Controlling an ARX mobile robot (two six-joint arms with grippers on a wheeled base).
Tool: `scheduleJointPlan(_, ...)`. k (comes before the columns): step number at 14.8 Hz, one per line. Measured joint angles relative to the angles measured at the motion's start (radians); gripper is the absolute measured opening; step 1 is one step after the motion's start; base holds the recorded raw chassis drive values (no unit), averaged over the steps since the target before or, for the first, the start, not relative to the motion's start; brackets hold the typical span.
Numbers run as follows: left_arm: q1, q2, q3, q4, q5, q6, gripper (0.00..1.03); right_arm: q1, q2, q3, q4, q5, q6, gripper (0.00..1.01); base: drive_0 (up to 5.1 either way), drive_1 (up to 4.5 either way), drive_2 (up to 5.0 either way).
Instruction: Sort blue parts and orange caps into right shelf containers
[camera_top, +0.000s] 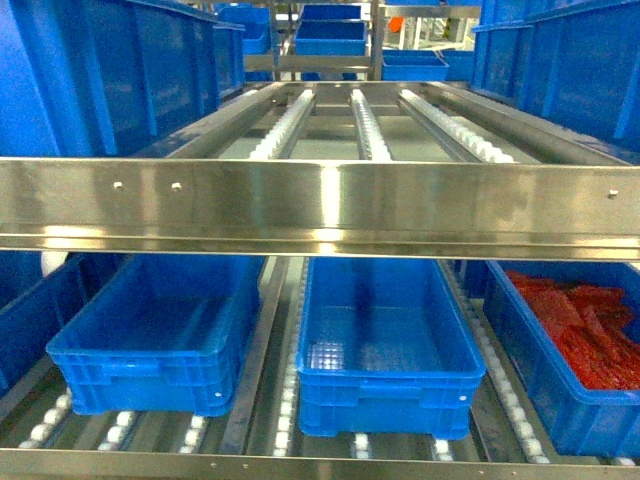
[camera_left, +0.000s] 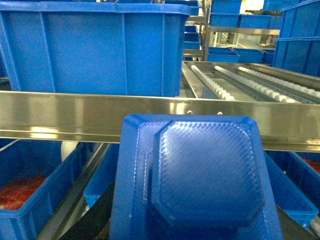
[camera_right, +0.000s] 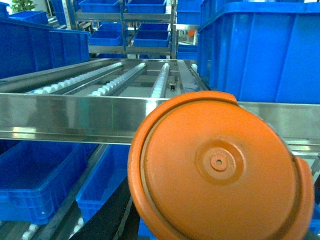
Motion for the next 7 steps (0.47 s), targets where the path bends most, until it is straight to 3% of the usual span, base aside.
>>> scheduleJointPlan(7, 0.0, 0.0, 0.0, 0.001, 0.0, 0.0, 0.43, 0.0, 0.0, 0.0, 0.004, 0.0, 0.0, 0.45, -5.0, 2.46, 2.5)
